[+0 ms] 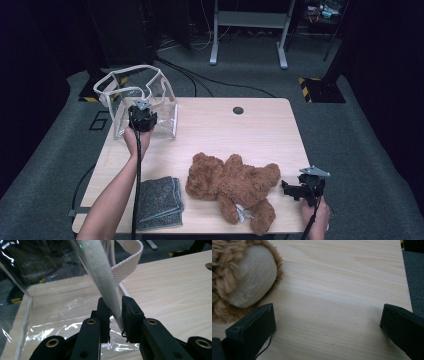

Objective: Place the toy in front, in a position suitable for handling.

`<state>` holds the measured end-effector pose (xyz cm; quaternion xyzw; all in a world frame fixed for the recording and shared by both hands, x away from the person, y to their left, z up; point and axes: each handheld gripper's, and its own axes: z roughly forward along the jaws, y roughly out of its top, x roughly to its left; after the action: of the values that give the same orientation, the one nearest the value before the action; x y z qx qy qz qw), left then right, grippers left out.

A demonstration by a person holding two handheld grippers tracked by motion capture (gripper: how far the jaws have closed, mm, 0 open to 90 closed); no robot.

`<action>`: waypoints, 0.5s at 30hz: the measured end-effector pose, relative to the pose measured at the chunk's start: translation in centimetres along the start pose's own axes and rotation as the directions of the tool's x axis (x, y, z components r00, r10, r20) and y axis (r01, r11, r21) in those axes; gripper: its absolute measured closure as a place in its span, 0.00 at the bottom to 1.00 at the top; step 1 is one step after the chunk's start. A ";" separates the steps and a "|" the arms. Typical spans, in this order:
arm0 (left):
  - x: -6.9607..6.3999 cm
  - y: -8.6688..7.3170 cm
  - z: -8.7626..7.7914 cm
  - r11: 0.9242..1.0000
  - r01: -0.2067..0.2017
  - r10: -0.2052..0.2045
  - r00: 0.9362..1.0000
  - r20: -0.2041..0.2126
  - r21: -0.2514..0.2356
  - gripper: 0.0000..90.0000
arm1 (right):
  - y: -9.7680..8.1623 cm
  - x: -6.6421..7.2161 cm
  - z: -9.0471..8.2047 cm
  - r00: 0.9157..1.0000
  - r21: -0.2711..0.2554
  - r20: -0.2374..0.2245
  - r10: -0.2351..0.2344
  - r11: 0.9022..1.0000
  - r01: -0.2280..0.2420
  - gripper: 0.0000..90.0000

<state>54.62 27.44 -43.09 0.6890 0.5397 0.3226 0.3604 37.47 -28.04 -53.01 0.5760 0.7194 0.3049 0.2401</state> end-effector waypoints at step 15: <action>1.0 1.1 1.2 0.998 -0.006 0.009 0.999 -0.044 0.061 0.85 | 0.0 0.0 0.0 1.000 0.000 0.000 0.000 1.000 0.000 0.00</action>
<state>56.42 28.11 -42.75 0.6944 0.5545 0.3226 0.3260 37.48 -28.04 -53.02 0.5759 0.7195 0.3049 0.2402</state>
